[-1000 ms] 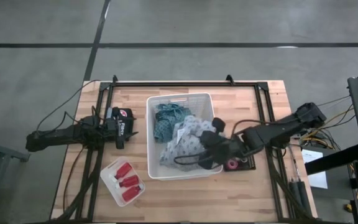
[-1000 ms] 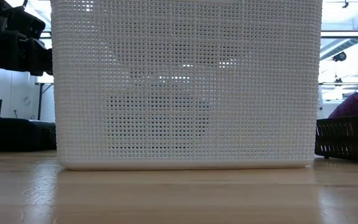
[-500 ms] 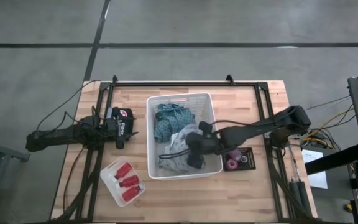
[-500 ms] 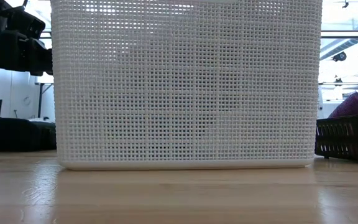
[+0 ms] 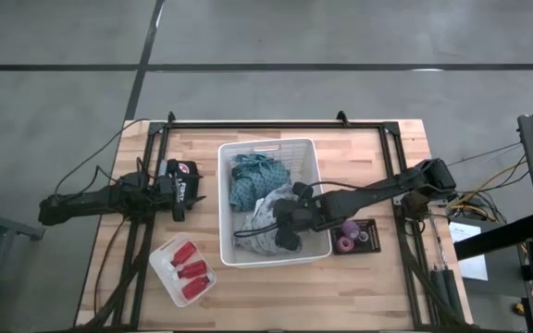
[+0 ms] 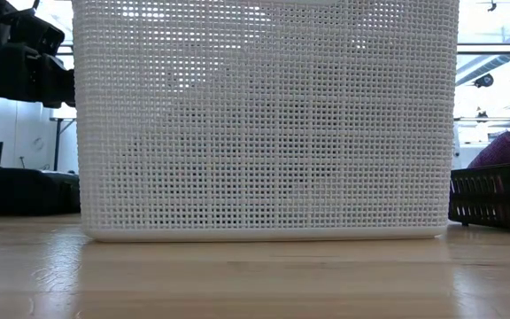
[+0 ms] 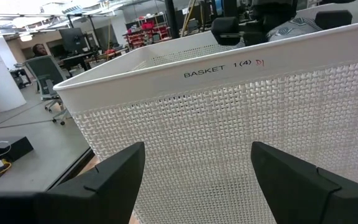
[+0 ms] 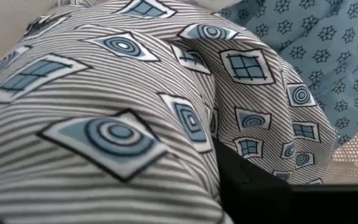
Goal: Pick & place medical supplies in basket/bin
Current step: Put the light blue patient gown into the organizer bin
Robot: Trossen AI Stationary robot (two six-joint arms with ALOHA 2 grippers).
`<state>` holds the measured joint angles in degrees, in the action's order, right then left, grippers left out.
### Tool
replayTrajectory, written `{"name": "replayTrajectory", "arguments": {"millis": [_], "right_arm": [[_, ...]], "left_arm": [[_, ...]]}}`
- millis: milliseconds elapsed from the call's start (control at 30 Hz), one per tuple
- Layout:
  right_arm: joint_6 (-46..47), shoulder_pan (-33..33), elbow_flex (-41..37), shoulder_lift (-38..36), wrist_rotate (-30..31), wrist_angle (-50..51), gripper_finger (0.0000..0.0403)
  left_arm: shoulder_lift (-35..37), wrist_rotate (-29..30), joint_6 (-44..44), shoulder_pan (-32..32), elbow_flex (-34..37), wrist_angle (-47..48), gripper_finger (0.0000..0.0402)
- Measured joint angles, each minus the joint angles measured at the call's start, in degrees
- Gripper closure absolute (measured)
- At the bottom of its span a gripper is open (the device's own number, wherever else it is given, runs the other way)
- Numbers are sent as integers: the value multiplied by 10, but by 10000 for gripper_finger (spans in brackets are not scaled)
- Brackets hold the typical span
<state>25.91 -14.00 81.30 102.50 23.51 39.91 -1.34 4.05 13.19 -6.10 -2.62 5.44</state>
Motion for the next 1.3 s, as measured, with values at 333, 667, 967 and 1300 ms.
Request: {"name": "replayTrajectory", "arguments": {"millis": [333,667,967,1300], "right_arm": [[0,0,1,-1,-2,-15,279],[4,0,1,-3,-17,-13,179],[5,0,1,-5,-18,-4,132],[65,0,9,-47,-32,94,147]], "left_arm": [[0,0,0,0,0,0,103],[0,0,0,0,0,0,103],[0,0,0,0,0,0,103],[0,0,0,0,0,0,103]]}}
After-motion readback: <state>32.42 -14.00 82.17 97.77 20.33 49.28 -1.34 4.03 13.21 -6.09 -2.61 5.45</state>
